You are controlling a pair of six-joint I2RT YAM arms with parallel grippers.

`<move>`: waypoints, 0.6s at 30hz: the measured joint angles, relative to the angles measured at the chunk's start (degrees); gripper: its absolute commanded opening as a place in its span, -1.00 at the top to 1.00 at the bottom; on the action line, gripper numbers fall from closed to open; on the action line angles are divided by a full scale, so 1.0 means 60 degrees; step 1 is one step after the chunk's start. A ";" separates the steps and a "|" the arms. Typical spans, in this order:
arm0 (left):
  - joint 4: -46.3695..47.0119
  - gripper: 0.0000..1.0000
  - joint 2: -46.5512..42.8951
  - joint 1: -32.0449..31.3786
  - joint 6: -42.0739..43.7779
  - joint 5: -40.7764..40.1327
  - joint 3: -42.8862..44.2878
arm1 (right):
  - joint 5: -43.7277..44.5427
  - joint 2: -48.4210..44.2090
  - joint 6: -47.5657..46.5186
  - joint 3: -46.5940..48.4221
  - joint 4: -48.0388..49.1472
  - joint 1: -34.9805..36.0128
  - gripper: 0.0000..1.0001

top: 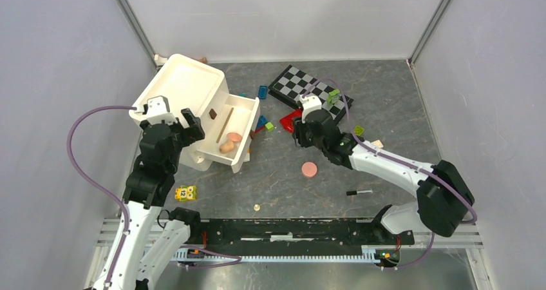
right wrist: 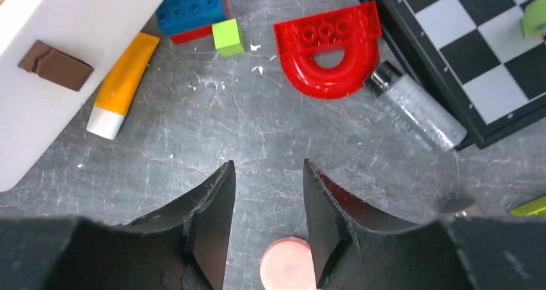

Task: Organize the makeup
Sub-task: Close the drawer in the storage box.

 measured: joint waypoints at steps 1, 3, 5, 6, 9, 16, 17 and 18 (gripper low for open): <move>0.0033 -0.90 0.0087 0.0000 0.0004 0.0007 0.0000 | -0.0004 -0.0171 0.0124 -0.0291 0.0091 0.0000 0.02; 0.0124 -0.90 0.0244 0.0000 0.0004 0.0026 0.0000 | -0.0062 -0.0342 0.0346 -0.0688 0.0324 0.0000 0.03; 0.0189 -0.91 0.0448 0.0000 0.0004 0.0076 0.0029 | -0.0364 -0.0317 0.0576 -0.0852 0.0637 0.0000 0.02; 0.0208 -0.91 0.0619 0.0000 0.0004 0.0087 0.0091 | -0.0557 -0.0270 0.0659 -0.0871 0.0790 0.0000 0.03; 0.0229 -0.91 0.1195 0.0000 0.0004 0.0095 0.0310 | -0.1333 0.0102 0.1045 -0.0871 0.1705 0.0000 0.03; 0.0310 -0.90 0.1661 0.0007 0.0004 0.0160 0.0514 | -0.2863 0.1905 0.2044 -0.0499 0.3136 0.0095 0.05; 0.0310 -0.88 0.1661 0.0025 0.0004 0.0178 0.0514 | -0.3020 0.2218 0.2153 -0.0302 0.3209 0.0117 0.06; 0.0313 -0.85 0.1665 0.0036 0.0004 0.0219 0.0514 | -0.3140 0.2481 0.2248 -0.0120 0.3279 0.0142 0.07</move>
